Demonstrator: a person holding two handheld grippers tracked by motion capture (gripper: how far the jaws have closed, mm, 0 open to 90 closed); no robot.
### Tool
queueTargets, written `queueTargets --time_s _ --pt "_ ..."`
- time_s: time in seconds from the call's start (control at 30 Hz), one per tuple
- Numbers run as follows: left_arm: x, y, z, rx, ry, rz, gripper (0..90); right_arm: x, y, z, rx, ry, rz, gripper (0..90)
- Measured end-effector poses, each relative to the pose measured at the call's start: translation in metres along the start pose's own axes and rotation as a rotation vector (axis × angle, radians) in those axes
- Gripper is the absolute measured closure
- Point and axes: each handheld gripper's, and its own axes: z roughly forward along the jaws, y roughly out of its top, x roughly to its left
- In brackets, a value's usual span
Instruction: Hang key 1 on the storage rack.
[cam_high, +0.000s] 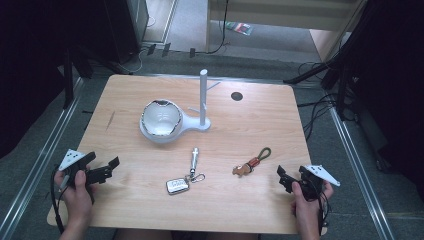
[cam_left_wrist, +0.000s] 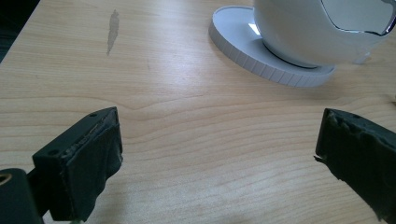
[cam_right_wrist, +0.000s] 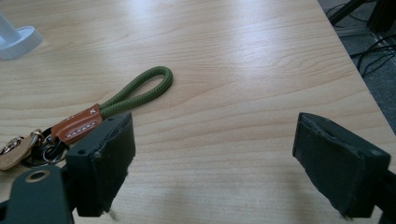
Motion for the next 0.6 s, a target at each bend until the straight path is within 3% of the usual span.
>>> queueTargets --time_s 0.43,0.6 --pt "0.0003 0.0007 0.0009 0.007 -0.007 0.002 1.1 0.0019 0.0 0.0008 0.002 -0.015 -0.02 13.2" --pt "0.001 0.0003 0.0002 0.002 -0.012 -0.001 1.1 0.0062 0.0 0.0018 0.009 -0.061 -0.047 13.4"
